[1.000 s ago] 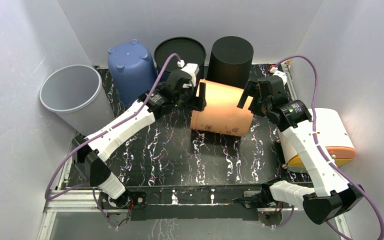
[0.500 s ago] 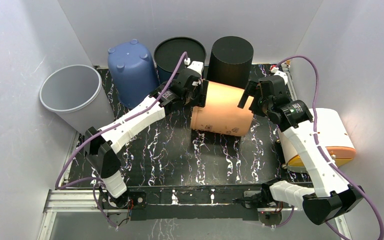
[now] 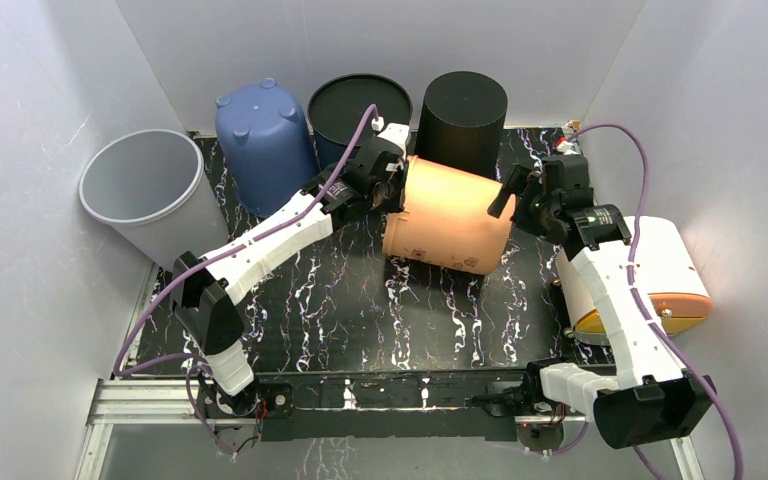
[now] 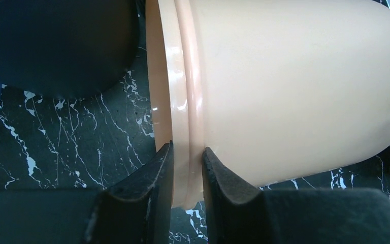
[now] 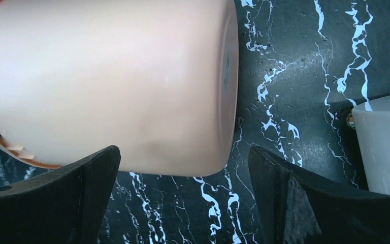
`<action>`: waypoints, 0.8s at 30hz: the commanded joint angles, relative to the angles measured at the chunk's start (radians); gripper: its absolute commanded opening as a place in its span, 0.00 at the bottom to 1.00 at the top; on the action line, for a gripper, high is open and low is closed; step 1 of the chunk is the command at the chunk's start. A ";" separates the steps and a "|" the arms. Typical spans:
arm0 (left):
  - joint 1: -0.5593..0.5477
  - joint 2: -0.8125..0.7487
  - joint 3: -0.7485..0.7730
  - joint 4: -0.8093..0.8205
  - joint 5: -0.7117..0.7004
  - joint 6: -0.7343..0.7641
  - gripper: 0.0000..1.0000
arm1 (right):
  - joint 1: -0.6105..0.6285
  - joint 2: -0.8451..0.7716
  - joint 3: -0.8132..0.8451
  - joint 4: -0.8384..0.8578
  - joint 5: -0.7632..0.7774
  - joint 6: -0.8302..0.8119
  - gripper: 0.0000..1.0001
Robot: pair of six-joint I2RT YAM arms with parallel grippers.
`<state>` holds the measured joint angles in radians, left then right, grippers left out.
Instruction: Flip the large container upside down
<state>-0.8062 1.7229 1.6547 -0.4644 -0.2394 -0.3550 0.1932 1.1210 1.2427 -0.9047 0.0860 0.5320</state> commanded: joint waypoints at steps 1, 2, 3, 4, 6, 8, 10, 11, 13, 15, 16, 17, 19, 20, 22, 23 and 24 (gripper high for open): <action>0.007 -0.033 -0.027 0.008 0.024 -0.003 0.15 | -0.156 0.012 -0.032 0.145 -0.234 -0.033 0.98; 0.008 -0.036 -0.030 0.008 0.028 -0.006 0.13 | -0.179 0.022 -0.039 0.162 -0.264 -0.030 0.98; 0.010 -0.036 -0.031 0.008 0.034 -0.007 0.12 | -0.209 0.032 -0.046 0.179 -0.288 -0.029 0.98; 0.011 -0.038 -0.033 0.007 0.036 -0.008 0.11 | -0.228 0.040 -0.054 0.195 -0.306 -0.028 0.98; 0.013 -0.042 -0.034 0.003 0.042 -0.009 0.10 | -0.254 0.057 -0.067 0.232 -0.328 -0.028 0.98; 0.014 -0.047 -0.038 0.000 0.045 -0.010 0.10 | -0.270 0.072 -0.083 0.253 -0.348 -0.028 0.98; 0.017 -0.053 -0.046 0.000 0.051 -0.012 0.10 | -0.284 0.078 -0.106 0.284 -0.384 -0.027 0.98; 0.018 -0.056 -0.050 0.000 0.052 -0.013 0.09 | -0.289 0.077 -0.121 0.310 -0.411 -0.025 0.98; 0.019 -0.061 -0.059 0.001 0.059 -0.015 0.09 | -0.292 0.069 -0.161 0.365 -0.468 -0.012 0.98; 0.021 -0.064 -0.067 0.001 0.072 -0.016 0.09 | -0.291 0.065 -0.185 0.408 -0.544 0.007 0.98; 0.022 -0.065 -0.071 0.000 0.078 -0.017 0.09 | -0.293 0.063 -0.196 0.426 -0.572 0.013 0.98; 0.022 -0.065 -0.072 0.000 0.084 -0.019 0.08 | -0.292 0.061 -0.205 0.439 -0.595 0.023 0.98; 0.022 -0.067 -0.078 0.001 0.093 -0.019 0.07 | -0.291 0.054 -0.217 0.456 -0.640 0.030 0.98; 0.022 -0.067 -0.081 0.002 0.098 -0.020 0.07 | -0.291 0.049 -0.224 0.466 -0.667 0.035 0.98; 0.023 -0.070 -0.089 0.005 0.109 -0.022 0.06 | -0.292 0.034 -0.231 0.477 -0.713 0.047 0.98; 0.024 -0.070 -0.090 0.006 0.113 -0.024 0.06 | -0.291 0.024 -0.234 0.478 -0.728 0.054 0.98; 0.024 -0.070 -0.093 0.008 0.119 -0.025 0.06 | -0.291 0.012 -0.238 0.484 -0.742 0.064 0.98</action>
<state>-0.7864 1.6859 1.5875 -0.4389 -0.1677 -0.3695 -0.0975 1.1988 1.0119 -0.5343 -0.5129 0.5571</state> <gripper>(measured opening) 0.217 0.980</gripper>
